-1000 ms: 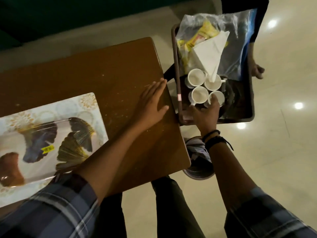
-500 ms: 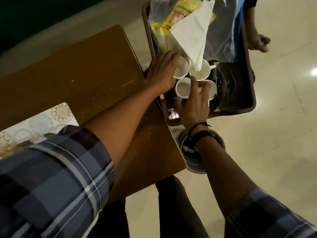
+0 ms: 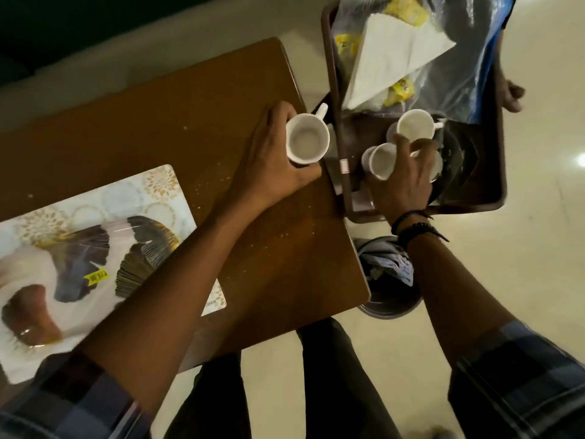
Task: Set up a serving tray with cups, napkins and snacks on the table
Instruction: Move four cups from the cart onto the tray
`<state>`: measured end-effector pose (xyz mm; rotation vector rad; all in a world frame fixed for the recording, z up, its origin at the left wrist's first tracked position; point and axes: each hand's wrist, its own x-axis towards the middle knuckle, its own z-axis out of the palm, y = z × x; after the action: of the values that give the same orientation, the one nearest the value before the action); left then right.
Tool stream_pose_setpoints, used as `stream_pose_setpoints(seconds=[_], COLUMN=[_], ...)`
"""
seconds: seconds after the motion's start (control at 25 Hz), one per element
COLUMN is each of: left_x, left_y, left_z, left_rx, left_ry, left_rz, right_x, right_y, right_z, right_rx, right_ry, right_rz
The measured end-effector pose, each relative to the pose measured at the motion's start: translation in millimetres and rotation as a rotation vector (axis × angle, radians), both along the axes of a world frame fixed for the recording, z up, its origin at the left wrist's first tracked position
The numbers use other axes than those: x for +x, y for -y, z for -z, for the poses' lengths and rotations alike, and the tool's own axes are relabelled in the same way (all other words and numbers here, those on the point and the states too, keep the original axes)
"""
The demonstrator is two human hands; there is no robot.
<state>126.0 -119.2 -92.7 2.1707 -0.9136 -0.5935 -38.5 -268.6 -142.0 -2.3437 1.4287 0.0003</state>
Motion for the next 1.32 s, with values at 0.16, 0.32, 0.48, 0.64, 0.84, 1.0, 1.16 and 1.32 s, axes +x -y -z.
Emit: stream_pose_setpoints(seconds=[0.16,0.32,0.48,0.64,0.84,1.0,1.16,1.32], left_x=[3.0,-3.0,-15.0,-15.8,-14.9,-4.9,-0.9,-3.0], left_y=[-67.9,-156.0,-250.3,-336.0,-405.2,-437.3,-440.2,-435.2], left_z=[-8.0,-18.3,-23.5,-21.6,-7.2,12.8,22.1,29.5], left_rx=[0.063,0.156,0.291,0.382,0.462,0.497,0.516,0.509], left_ry=[-0.078,-0.046,-0.018,0.041,0.112,-0.022,-0.073,-0.05], left_rz=[-0.044,-0.186,-0.295,-0.481,-0.642,-0.685,-0.783,-0.797], right_x=[5.3,25.1,42.0,59.7,86.6,102.2,105.1,105.4], right_y=[-33.1,-120.3,-219.7,-302.6,-374.4,-411.7,-426.8,-439.1], right_z=[-34.7,-66.7,-67.1,-59.3,-44.9,-28.8,-16.3,-10.2], right_rx=[0.003,0.225,0.381,0.444,0.522,0.521,0.476,0.441], right_ry=[0.266,0.434,0.358,0.362,0.251,0.168,0.092,0.08], right_rz=[0.027,-0.083,-0.272,-0.449,-0.592,-0.685,-0.712,-0.712])
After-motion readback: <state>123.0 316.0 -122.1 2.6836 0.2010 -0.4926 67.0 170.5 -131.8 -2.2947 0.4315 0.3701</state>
